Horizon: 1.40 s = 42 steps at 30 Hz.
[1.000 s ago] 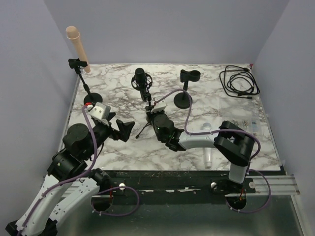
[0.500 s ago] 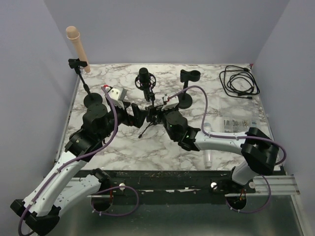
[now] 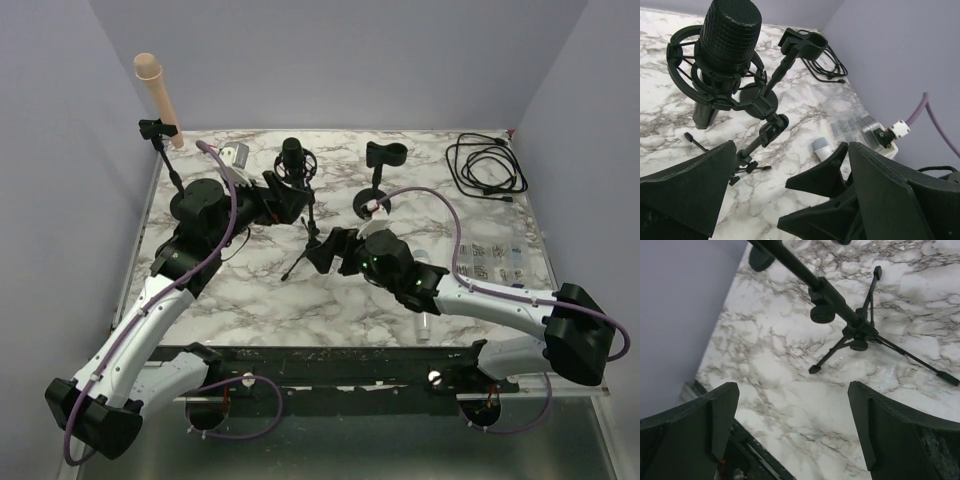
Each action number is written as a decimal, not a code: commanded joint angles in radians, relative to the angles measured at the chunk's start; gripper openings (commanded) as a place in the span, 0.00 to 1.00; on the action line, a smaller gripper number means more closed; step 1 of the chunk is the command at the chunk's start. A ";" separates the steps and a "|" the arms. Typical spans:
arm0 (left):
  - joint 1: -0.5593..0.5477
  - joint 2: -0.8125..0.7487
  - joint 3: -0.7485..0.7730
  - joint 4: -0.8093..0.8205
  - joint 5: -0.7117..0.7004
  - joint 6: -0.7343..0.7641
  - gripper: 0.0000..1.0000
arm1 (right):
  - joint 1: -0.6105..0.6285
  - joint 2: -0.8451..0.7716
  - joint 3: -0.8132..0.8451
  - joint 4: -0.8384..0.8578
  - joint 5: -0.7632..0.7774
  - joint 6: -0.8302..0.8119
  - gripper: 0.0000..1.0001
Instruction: Remove the microphone from the stand
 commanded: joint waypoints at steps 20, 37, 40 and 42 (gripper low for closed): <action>0.084 0.069 0.014 0.040 0.313 0.028 0.91 | -0.341 0.539 -0.055 1.000 -0.727 0.799 0.63; 0.084 0.075 0.009 0.030 0.296 0.051 0.90 | -0.342 0.584 -0.099 1.041 -0.680 0.805 0.16; 0.084 0.073 0.008 0.029 0.294 0.052 0.90 | -0.342 0.575 -0.103 1.010 -0.675 0.781 0.02; 0.084 0.069 0.006 0.030 0.287 0.054 0.90 | -0.342 0.563 -0.105 0.960 -0.663 0.751 0.01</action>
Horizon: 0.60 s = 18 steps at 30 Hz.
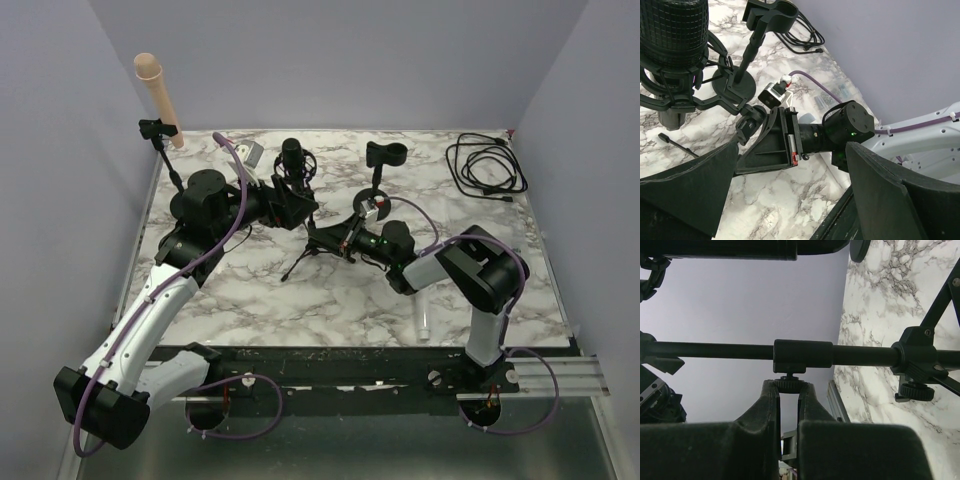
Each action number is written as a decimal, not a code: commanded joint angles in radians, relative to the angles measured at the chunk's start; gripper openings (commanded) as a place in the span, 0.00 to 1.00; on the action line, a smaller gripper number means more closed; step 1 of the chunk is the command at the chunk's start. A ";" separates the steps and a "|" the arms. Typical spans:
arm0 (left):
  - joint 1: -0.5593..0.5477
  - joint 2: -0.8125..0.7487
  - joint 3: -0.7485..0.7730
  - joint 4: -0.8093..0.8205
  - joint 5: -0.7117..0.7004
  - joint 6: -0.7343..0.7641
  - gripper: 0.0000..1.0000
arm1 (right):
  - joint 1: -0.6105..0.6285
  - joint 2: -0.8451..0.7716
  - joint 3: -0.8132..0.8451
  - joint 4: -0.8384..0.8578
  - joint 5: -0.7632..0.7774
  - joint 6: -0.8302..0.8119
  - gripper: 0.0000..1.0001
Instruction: Remove the microphone from the stand
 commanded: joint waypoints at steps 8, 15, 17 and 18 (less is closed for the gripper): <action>0.005 -0.025 -0.017 0.003 -0.030 0.027 0.90 | 0.007 -0.194 0.011 -0.544 0.205 -0.356 0.01; 0.006 -0.036 -0.023 0.008 -0.043 0.028 0.90 | 0.039 -0.257 0.133 -0.889 0.364 -0.584 0.01; 0.005 -0.041 -0.026 0.006 -0.054 0.031 0.90 | 0.054 -0.262 0.168 -0.954 0.404 -0.634 0.01; 0.006 -0.044 -0.027 0.007 -0.063 0.033 0.90 | 0.064 -0.264 0.184 -0.987 0.448 -0.661 0.01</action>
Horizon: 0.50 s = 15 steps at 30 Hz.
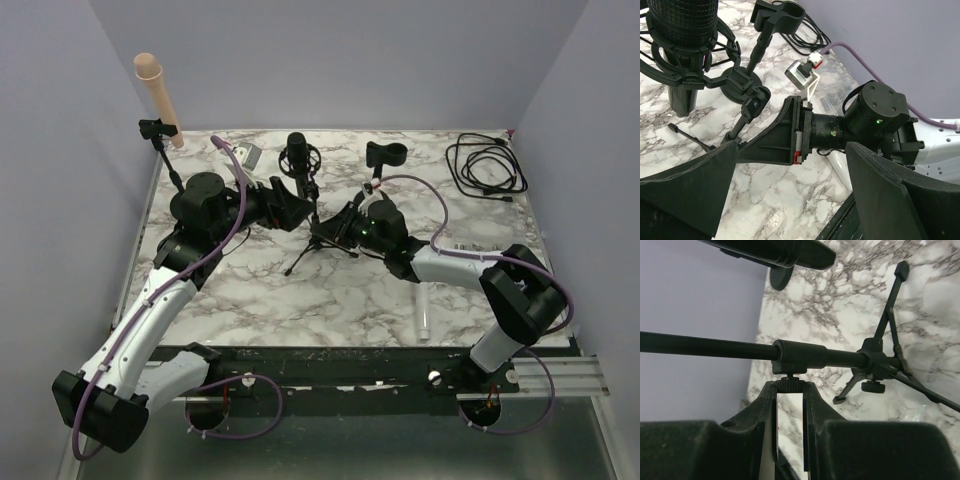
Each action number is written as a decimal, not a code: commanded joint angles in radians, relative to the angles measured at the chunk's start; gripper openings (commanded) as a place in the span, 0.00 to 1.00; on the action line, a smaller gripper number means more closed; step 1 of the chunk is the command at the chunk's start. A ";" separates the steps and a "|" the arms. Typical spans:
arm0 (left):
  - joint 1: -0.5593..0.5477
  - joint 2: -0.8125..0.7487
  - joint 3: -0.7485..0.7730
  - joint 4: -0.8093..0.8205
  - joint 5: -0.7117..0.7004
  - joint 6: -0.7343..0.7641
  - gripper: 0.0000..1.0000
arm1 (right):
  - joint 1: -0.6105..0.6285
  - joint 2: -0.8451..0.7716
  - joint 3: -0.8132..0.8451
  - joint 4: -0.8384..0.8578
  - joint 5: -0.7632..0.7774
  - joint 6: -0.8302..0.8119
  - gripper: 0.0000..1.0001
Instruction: Remove the microphone from the stand
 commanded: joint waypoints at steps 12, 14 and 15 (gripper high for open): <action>0.006 -0.087 -0.039 0.011 -0.139 0.042 0.90 | 0.259 0.036 0.290 -0.626 0.761 -0.473 0.00; 0.006 -0.092 -0.042 0.014 -0.145 0.043 0.90 | 0.296 0.056 0.327 -0.651 0.850 -0.518 0.01; 0.006 -0.096 -0.045 0.017 -0.150 0.043 0.90 | 0.312 0.064 0.342 -0.658 0.895 -0.538 0.01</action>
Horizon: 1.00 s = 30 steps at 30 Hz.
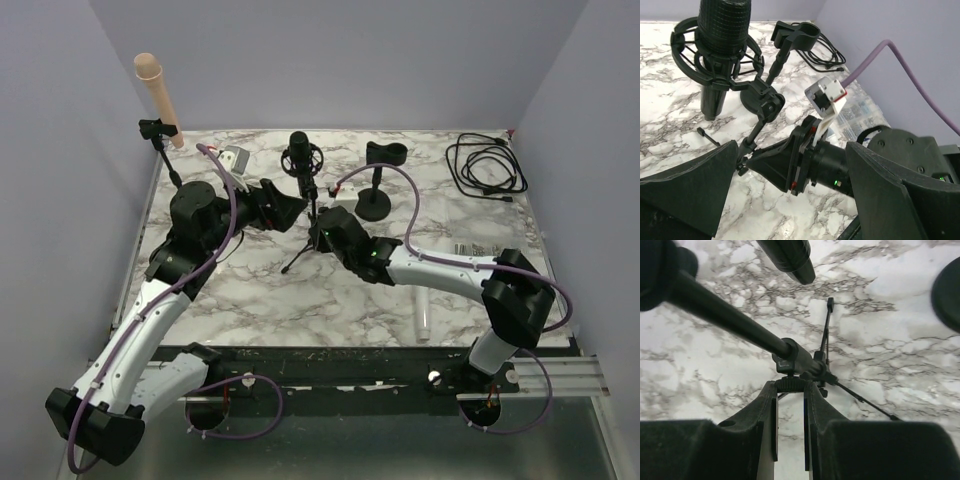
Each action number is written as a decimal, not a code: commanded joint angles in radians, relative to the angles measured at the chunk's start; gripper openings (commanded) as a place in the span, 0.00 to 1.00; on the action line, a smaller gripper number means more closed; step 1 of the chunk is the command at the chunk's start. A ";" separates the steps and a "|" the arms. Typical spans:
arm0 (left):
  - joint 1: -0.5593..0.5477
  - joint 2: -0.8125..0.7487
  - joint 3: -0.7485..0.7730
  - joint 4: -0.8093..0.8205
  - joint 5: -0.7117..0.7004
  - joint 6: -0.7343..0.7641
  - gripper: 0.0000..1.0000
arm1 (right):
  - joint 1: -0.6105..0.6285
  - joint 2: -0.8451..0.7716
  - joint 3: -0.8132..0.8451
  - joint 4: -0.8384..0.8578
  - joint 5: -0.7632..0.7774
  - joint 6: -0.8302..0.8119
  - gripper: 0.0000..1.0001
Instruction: Remove the microphone from the stand
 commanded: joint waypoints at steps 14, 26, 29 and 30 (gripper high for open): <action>0.006 -0.071 -0.053 0.050 -0.124 0.050 0.92 | 0.088 -0.086 -0.002 0.016 0.113 -0.225 0.71; -0.013 -0.004 -0.002 0.034 -0.186 0.145 0.95 | 0.088 -0.457 -0.230 -0.035 0.106 -0.210 0.84; -0.044 0.059 0.090 -0.049 -0.282 0.173 0.94 | 0.088 -0.573 -0.313 -0.051 0.126 -0.197 0.85; -0.061 0.079 0.129 -0.073 -0.321 0.186 0.94 | 0.088 -0.613 -0.341 -0.053 0.137 -0.193 0.85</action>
